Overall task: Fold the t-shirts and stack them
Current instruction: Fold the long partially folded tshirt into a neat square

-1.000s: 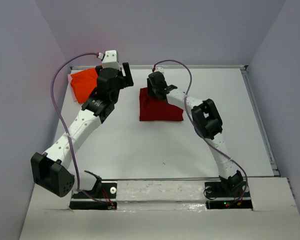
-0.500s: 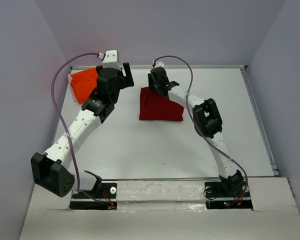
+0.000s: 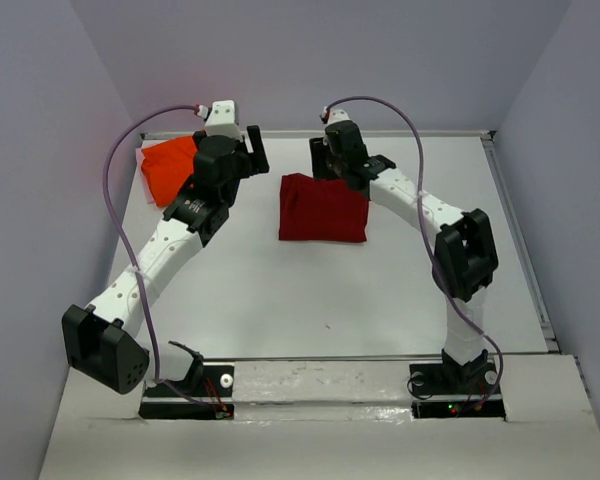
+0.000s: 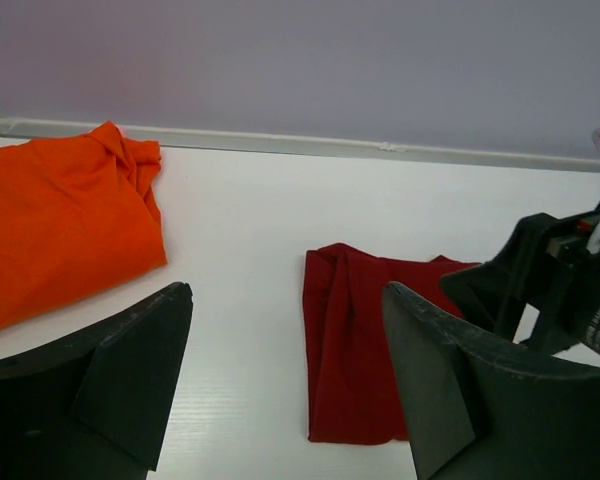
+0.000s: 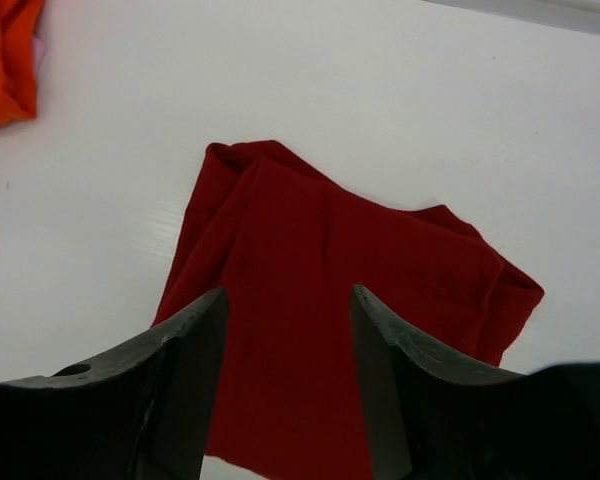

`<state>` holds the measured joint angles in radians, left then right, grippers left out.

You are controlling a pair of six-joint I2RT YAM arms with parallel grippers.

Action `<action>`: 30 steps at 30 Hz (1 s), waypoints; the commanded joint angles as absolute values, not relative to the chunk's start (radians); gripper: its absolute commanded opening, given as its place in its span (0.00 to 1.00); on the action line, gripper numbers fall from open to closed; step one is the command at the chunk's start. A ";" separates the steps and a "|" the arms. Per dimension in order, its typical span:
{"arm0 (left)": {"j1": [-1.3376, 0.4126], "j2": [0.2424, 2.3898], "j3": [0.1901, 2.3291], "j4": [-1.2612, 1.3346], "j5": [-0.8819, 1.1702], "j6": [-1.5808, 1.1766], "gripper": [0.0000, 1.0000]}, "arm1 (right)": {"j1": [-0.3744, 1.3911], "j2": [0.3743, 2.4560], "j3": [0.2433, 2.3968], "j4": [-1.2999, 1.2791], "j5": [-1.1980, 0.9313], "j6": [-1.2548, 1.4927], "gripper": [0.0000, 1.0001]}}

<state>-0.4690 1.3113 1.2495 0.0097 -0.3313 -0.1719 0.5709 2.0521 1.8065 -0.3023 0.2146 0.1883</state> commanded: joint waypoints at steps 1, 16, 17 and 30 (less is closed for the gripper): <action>-0.465 1.316 1.259 0.037 -0.301 -0.198 0.86 | 0.594 1.930 1.652 -0.340 0.175 0.177 0.58; -0.465 1.313 1.086 0.112 -0.009 -0.457 0.86 | 0.652 1.836 1.554 -0.516 0.181 -0.173 0.73; -0.465 1.299 1.056 0.127 -0.005 -0.466 0.86 | 0.661 1.833 1.552 -0.514 0.157 -0.173 0.73; -0.446 1.157 0.887 0.109 -0.055 -0.522 0.86 | 0.762 1.921 1.485 -0.471 0.103 -0.202 0.75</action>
<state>-0.4629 1.2057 0.8894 0.0738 -0.0357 -0.5003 0.7414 1.9049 1.5089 -0.5110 0.1150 -0.1707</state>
